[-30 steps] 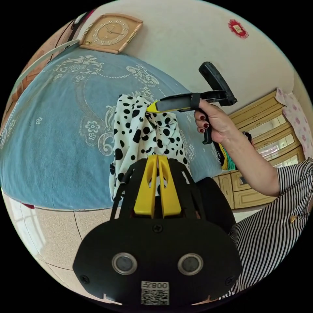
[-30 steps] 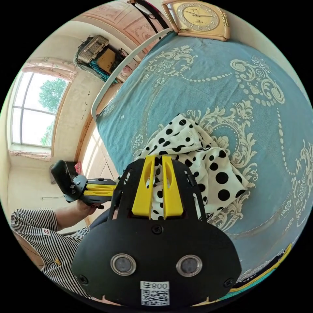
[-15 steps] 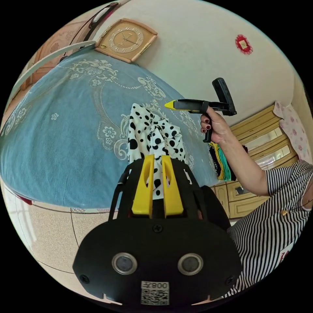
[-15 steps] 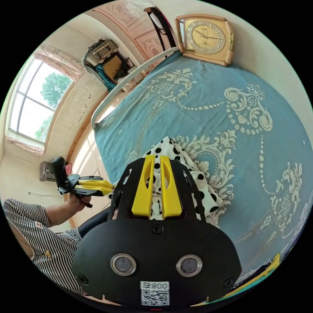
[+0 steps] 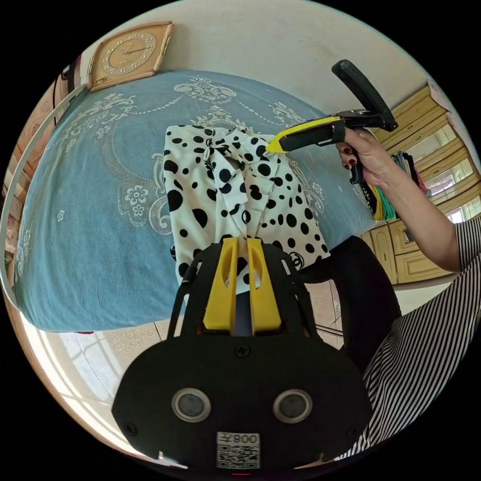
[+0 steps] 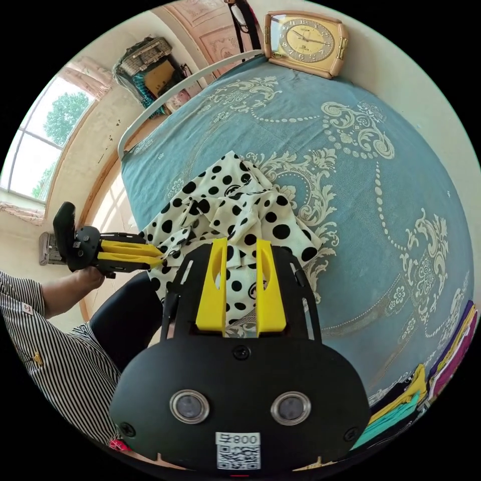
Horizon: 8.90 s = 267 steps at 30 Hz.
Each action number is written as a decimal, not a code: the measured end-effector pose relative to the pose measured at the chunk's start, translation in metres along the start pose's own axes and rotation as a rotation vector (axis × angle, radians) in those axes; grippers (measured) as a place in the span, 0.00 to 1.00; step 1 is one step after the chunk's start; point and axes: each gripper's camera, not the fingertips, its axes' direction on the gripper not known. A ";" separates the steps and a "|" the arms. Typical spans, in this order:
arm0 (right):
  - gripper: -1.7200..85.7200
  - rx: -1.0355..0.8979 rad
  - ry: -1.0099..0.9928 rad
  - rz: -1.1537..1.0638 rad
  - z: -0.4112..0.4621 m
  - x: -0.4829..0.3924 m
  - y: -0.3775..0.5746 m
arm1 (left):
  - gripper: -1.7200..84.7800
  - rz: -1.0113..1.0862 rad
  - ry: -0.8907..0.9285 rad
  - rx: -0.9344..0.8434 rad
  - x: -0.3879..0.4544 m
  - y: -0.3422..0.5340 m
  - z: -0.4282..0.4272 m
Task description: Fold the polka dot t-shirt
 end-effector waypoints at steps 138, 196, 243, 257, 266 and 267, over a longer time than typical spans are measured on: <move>0.05 0.242 -1.147 0.666 0.161 0.207 0.460 | 0.07 -0.260 0.685 -0.020 -0.044 0.010 0.169; 0.04 0.508 -1.002 0.510 -0.070 0.129 0.665 | 0.05 -0.546 1.037 0.581 0.007 0.107 0.092; 0.04 1.041 -0.494 0.513 -0.504 0.348 1.118 | 0.05 0.109 1.137 0.253 0.604 -0.322 0.343; 0.04 0.580 -0.216 1.049 -0.455 0.467 1.261 | 0.05 0.093 0.892 -0.287 0.789 -0.381 0.613; 0.04 0.560 -0.081 0.978 -0.498 0.466 1.279 | 0.05 0.208 0.917 -0.224 0.841 -0.422 0.647; 0.04 0.542 -0.055 0.972 -0.503 0.466 1.278 | 0.05 0.222 0.903 -0.224 0.845 -0.423 0.650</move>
